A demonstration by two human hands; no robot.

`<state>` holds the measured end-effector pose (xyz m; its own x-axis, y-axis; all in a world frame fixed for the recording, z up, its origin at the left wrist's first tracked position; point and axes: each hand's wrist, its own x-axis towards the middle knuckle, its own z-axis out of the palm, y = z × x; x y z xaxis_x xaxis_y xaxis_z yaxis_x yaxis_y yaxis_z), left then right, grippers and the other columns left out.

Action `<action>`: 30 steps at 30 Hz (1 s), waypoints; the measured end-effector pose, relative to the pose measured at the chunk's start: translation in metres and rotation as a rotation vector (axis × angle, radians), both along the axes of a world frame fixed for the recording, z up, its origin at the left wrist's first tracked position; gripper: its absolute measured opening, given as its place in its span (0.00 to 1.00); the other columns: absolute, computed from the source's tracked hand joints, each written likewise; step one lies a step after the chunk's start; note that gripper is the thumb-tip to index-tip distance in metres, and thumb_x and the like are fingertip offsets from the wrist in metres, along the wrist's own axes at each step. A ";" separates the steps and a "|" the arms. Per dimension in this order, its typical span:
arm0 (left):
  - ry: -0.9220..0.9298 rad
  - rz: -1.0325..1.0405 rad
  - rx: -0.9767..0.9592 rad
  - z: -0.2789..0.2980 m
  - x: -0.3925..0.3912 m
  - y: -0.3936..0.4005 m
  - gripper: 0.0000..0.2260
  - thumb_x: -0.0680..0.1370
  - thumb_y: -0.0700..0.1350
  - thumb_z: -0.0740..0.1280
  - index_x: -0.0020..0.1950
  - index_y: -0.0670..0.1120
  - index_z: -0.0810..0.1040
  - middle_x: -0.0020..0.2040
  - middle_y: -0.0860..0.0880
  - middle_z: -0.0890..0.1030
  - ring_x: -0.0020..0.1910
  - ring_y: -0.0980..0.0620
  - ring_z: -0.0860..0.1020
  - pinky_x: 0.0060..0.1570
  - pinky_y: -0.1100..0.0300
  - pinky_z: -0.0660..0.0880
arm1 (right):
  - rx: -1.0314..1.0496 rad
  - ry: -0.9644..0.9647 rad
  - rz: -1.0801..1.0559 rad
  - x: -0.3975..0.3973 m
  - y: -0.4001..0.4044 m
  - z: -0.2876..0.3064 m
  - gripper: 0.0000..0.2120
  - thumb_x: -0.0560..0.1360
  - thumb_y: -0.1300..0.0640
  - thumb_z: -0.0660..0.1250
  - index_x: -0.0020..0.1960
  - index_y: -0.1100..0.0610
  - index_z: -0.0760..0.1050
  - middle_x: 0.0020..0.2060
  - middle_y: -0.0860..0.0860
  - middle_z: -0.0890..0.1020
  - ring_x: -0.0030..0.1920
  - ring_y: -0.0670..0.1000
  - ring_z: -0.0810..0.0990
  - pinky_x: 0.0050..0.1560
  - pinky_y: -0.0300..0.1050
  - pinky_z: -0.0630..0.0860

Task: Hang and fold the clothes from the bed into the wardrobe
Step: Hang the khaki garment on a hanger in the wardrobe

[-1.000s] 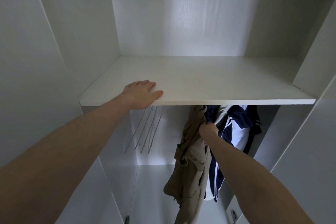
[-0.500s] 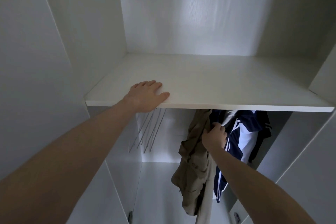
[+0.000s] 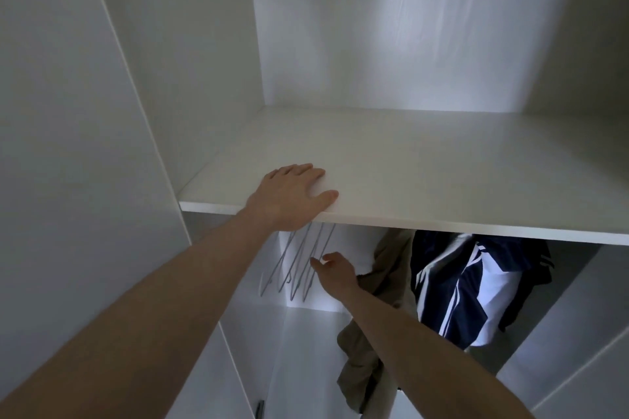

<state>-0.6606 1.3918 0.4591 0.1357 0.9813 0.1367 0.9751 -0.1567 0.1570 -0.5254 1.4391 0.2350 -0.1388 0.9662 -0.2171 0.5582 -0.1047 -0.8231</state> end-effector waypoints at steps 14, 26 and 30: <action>-0.052 0.023 0.031 -0.001 0.000 0.000 0.32 0.81 0.69 0.54 0.82 0.56 0.61 0.82 0.55 0.59 0.81 0.51 0.57 0.80 0.49 0.52 | -0.213 -0.017 -0.019 -0.035 0.024 -0.002 0.15 0.82 0.55 0.59 0.60 0.60 0.81 0.55 0.58 0.84 0.52 0.57 0.83 0.55 0.45 0.80; -0.067 0.038 0.026 0.000 0.001 -0.002 0.31 0.81 0.69 0.54 0.81 0.57 0.61 0.82 0.55 0.59 0.81 0.52 0.57 0.80 0.48 0.52 | -0.384 0.338 -0.204 -0.053 0.016 0.018 0.14 0.76 0.59 0.75 0.53 0.59 0.71 0.39 0.57 0.81 0.32 0.49 0.80 0.30 0.40 0.78; -0.067 0.041 0.026 0.001 0.001 -0.001 0.31 0.81 0.69 0.55 0.81 0.57 0.62 0.82 0.56 0.59 0.81 0.51 0.57 0.80 0.49 0.53 | -0.364 0.344 -0.187 -0.056 0.011 0.014 0.11 0.78 0.61 0.70 0.60 0.61 0.77 0.42 0.55 0.84 0.32 0.47 0.81 0.31 0.39 0.77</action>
